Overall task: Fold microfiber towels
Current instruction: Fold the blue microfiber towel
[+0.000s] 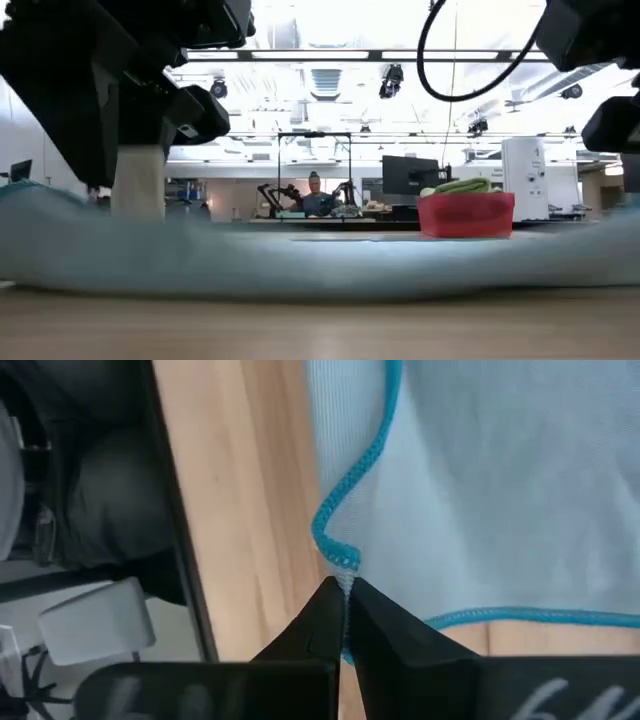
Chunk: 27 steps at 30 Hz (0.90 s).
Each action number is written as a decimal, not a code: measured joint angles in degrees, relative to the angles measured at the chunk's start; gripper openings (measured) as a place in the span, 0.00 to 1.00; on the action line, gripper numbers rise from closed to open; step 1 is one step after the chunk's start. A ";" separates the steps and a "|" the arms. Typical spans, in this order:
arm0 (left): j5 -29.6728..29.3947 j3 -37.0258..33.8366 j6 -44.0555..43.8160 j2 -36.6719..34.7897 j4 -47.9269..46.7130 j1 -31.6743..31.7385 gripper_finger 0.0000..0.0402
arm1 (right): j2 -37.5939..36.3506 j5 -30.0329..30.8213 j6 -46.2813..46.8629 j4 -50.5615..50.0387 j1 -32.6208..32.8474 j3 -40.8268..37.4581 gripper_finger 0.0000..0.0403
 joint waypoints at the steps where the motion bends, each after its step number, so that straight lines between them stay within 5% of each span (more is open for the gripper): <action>1: 0.00 0.00 0.00 0.00 0.22 0.00 0.30 | 0.00 0.00 0.00 0.06 -0.02 -0.28 0.02; 6: 0.00 -0.97 0.02 0.00 0.83 0.15 0.38 | 0.00 0.47 -0.43 0.52 -0.02 -0.72 0.02; 27: 4.97 -4.97 -10.58 0.00 0.58 -0.47 0.38 | 0.00 1.09 -0.90 0.73 -0.13 -0.72 0.02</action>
